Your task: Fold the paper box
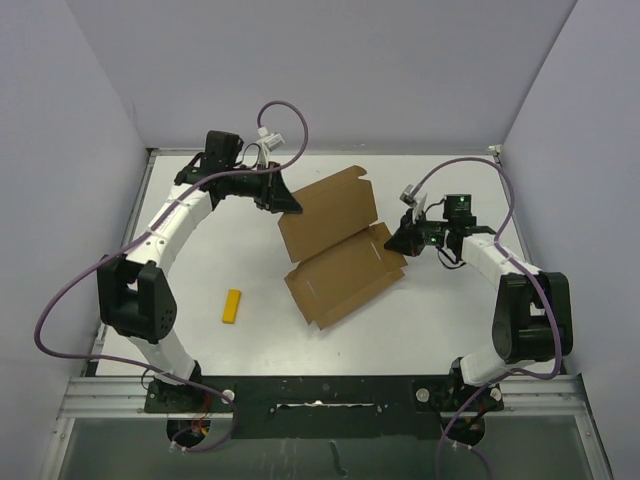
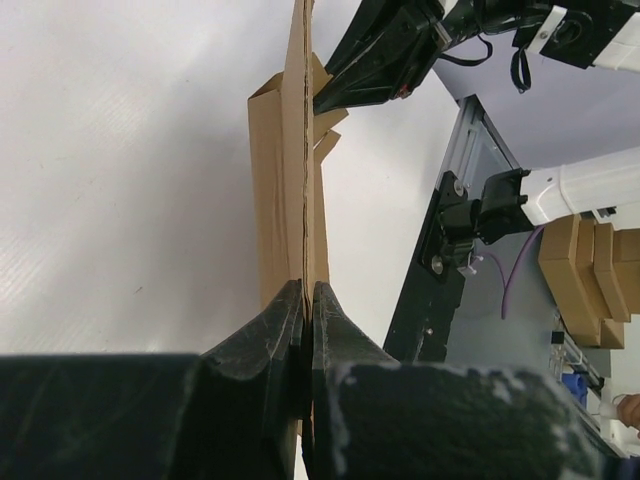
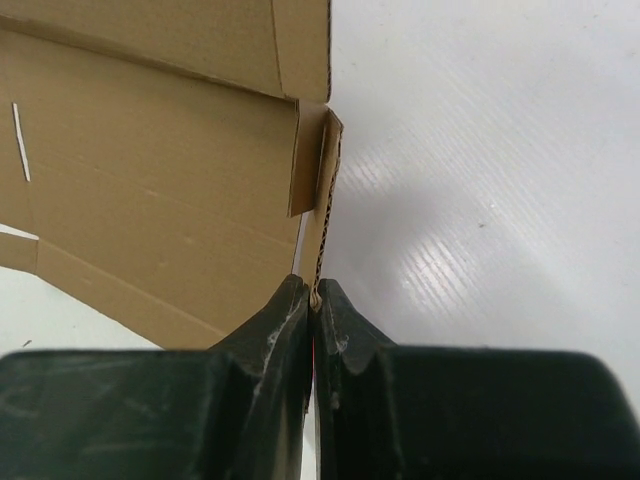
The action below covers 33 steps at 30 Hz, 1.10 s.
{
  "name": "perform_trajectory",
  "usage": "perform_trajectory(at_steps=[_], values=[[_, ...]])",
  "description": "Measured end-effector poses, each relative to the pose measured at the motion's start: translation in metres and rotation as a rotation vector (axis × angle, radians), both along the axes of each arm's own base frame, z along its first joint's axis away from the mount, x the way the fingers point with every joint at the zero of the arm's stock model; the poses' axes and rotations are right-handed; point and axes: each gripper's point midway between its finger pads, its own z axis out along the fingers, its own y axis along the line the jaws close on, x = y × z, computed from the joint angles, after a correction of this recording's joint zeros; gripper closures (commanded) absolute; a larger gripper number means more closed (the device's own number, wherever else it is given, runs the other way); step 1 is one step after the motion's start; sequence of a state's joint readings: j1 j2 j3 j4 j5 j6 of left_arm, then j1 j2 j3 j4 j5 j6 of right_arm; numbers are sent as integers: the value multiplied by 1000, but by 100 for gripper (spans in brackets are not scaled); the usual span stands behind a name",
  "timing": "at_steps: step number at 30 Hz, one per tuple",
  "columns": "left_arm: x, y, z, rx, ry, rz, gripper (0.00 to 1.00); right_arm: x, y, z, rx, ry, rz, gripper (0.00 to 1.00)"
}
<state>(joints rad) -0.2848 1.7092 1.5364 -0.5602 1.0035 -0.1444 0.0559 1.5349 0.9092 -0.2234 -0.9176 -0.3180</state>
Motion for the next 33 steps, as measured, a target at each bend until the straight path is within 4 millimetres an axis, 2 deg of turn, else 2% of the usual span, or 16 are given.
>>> perform_trajectory(at_steps=[6,10,12,15,17,24,28,33], values=[[7,-4,11,14,-79,-22,100,10,-2,3,4,-77,-59,100],[9,-5,7,40,-144,-42,100,10,-2,-2,19,-97,-90,100],[11,-5,5,51,-171,-47,100,10,-2,-3,23,-94,-97,94],[12,-4,3,61,-205,-57,100,11,-2,-2,26,-98,-99,76],[13,-5,2,70,-225,-63,100,10,-2,-2,27,-96,-95,70],[10,-9,-9,101,-256,-85,100,13,-2,8,0,-118,-57,66],[9,-11,-14,115,-263,-91,100,15,-3,18,-18,-126,-35,55],[9,-11,-15,120,-268,-91,100,12,-4,20,-50,-109,6,47]])
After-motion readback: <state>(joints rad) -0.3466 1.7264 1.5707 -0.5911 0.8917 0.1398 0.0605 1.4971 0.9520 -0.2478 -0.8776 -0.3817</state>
